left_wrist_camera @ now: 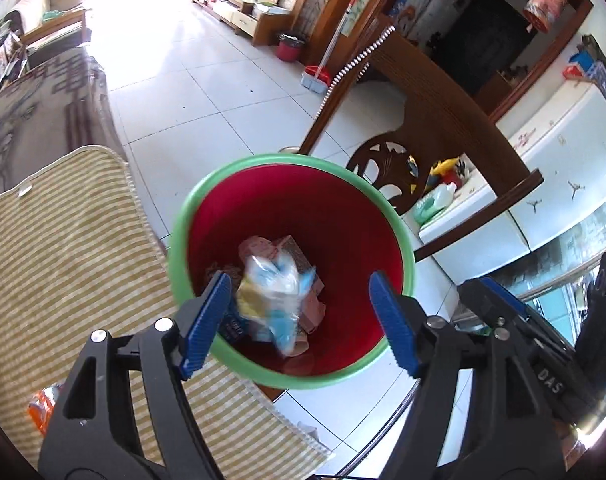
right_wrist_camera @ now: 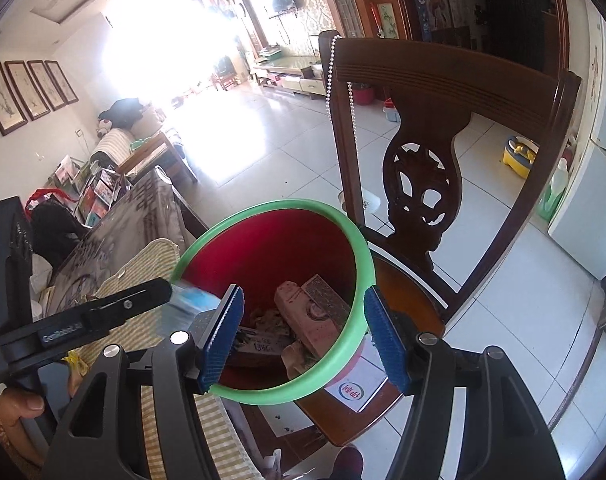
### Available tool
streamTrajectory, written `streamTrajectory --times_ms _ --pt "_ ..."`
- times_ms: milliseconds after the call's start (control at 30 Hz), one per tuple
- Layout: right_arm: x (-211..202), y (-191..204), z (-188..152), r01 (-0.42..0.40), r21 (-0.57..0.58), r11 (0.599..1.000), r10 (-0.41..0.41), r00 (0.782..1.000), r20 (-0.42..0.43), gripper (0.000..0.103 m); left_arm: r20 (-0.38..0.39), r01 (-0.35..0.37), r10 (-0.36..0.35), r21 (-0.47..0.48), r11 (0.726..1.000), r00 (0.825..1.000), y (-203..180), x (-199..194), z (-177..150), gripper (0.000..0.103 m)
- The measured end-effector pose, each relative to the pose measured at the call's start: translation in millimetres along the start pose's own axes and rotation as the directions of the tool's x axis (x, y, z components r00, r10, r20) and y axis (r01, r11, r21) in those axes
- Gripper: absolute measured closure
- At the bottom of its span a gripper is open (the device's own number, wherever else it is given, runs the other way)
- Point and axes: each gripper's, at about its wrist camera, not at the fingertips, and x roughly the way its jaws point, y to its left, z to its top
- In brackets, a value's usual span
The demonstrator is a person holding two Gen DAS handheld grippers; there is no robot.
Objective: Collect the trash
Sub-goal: 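Grasp the orange plastic bag with the right tool while the left grasps the yellow carton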
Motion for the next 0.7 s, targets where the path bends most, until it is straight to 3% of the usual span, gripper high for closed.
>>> streamTrajectory --times_ms 100,367,700 --pt "4 10 1 -0.016 -0.015 1.000 0.016 1.000 -0.003 0.042 0.031 -0.010 0.012 -0.045 0.999 0.999 16 -18 -5 0.028" --pt "18 64 -4 -0.084 -0.101 0.991 0.080 0.996 -0.038 0.042 0.108 -0.065 0.085 -0.174 0.983 0.990 77 -69 -20 0.028" --pt "41 160 -45 -0.191 -0.202 0.961 0.158 0.973 -0.169 0.041 0.143 -0.169 0.233 -0.358 0.918 0.962 188 -131 -55 0.028"
